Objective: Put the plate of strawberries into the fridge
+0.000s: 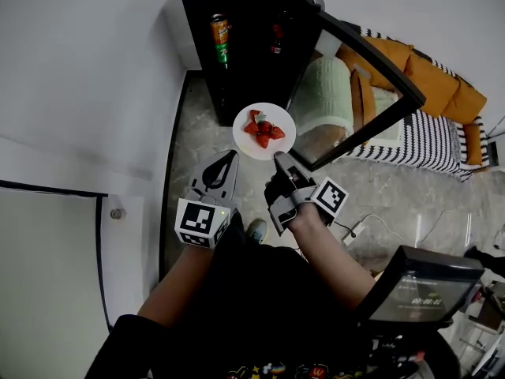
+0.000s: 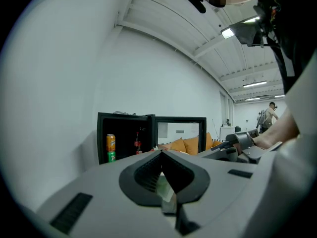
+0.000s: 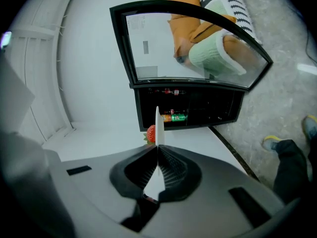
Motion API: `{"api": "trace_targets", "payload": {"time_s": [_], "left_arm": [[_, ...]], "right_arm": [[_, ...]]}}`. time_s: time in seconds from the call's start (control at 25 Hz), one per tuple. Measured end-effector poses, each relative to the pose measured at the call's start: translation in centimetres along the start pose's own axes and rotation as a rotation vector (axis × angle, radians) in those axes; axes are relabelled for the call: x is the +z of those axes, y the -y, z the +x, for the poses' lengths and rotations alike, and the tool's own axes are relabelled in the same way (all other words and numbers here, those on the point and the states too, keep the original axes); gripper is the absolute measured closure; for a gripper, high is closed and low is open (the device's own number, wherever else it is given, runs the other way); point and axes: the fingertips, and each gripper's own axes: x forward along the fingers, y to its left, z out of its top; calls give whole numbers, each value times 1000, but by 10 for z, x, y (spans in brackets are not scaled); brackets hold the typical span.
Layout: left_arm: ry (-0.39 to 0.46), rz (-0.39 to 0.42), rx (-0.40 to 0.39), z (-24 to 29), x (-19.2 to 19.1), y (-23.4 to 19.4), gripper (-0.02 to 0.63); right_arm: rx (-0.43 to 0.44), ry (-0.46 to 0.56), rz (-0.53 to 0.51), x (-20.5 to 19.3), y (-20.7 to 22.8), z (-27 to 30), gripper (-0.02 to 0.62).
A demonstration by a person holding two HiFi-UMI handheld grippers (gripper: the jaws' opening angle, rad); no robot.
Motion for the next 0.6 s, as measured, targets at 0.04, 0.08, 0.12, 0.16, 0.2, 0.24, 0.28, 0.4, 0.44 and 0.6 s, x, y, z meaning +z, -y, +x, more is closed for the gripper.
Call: {"api": "trace_targets", "payload": {"time_s": [0.04,0.08,0.12,0.16,0.2,0.24,0.28,0.4,0.44,0.6], "left_arm": [[3,0,1,1,0,0,603],[6,0,1,2,0,-1,603],[8,-1,1,3,0,-2,603],[8,-2,2,3,0,-3,603],[9,-1,4,4,-1,-4,603],[10,2,5,4,0,-5,603],[13,6,5,5,1,-6,603],[15,10,-2,8,1,-5,603],[15,12,-6,9,1,-4,603],[22,24,-21,17,5,-5,603]], "right_arm": [[2,-1,0,0,0,0,583],[5,0,0,0,-1,0,583],[8,2,1,1,-1,1,583],[10,3,2,1,-2,1,583],[10,5,2,1,-2,1,583],[11,6,2,2,-3,2,583],[12,6,1,3,-3,2,583],[15,7,3,3,-2,3,583],[16,6,3,3,-2,4,583],[33,3,2,2,-5,8,583]]}}
